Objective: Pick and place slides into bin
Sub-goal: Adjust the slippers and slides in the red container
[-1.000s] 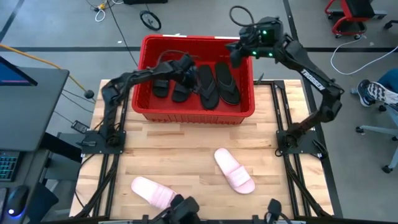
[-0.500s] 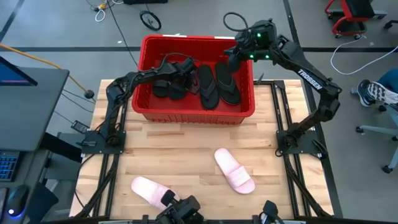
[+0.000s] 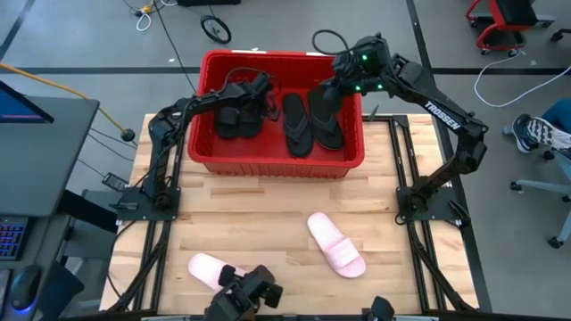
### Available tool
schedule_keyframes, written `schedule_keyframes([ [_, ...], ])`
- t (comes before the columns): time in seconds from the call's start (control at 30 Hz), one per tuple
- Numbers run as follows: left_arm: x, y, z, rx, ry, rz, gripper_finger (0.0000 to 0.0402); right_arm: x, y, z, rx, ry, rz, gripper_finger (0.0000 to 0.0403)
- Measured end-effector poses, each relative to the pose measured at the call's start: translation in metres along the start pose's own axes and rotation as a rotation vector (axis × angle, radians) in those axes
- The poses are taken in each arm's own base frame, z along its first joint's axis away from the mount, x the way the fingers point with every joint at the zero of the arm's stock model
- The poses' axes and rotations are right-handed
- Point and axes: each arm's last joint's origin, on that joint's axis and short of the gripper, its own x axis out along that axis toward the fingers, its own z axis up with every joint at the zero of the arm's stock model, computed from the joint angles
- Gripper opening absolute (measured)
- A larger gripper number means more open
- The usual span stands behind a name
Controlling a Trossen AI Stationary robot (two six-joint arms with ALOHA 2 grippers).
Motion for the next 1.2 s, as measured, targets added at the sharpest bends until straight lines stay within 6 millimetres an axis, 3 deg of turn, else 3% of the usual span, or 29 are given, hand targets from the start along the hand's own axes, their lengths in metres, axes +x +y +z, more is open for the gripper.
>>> schedule_keyframes([
  [0.17,-0.014,-0.015,0.011,0.170,-0.110,-0.084,0.0008,0.000,0.002,-0.004,-0.021,0.045,0.004,0.0003],
  [0.33,-0.046,-0.040,0.032,0.378,-0.232,-0.180,0.0026,-0.001,0.002,-0.011,-0.028,0.115,0.000,0.0003],
  [0.43,-0.069,-0.053,0.042,0.493,-0.253,-0.349,0.0038,-0.001,0.002,-0.016,-0.034,0.168,0.001,0.0003],
  [0.53,-0.085,-0.062,0.043,0.610,-0.242,-0.491,0.0058,-0.003,0.002,-0.025,-0.039,0.260,0.010,0.0003],
  [0.63,-0.089,-0.070,0.035,0.725,-0.224,-0.500,0.0090,-0.007,0.003,-0.037,-0.015,0.387,0.031,0.0008],
  [0.77,-0.080,-0.078,0.025,0.759,-0.188,-0.510,0.0148,-0.009,0.009,-0.043,-0.011,0.459,0.027,0.0025],
  [0.97,-0.042,-0.090,0.012,0.771,-0.115,-0.508,0.0219,-0.007,0.024,-0.044,-0.073,0.456,0.066,0.0056],
  [1.2,-0.007,-0.097,0.000,0.767,-0.043,-0.523,0.0237,-0.006,0.032,-0.043,-0.106,0.441,0.088,0.0081],
])
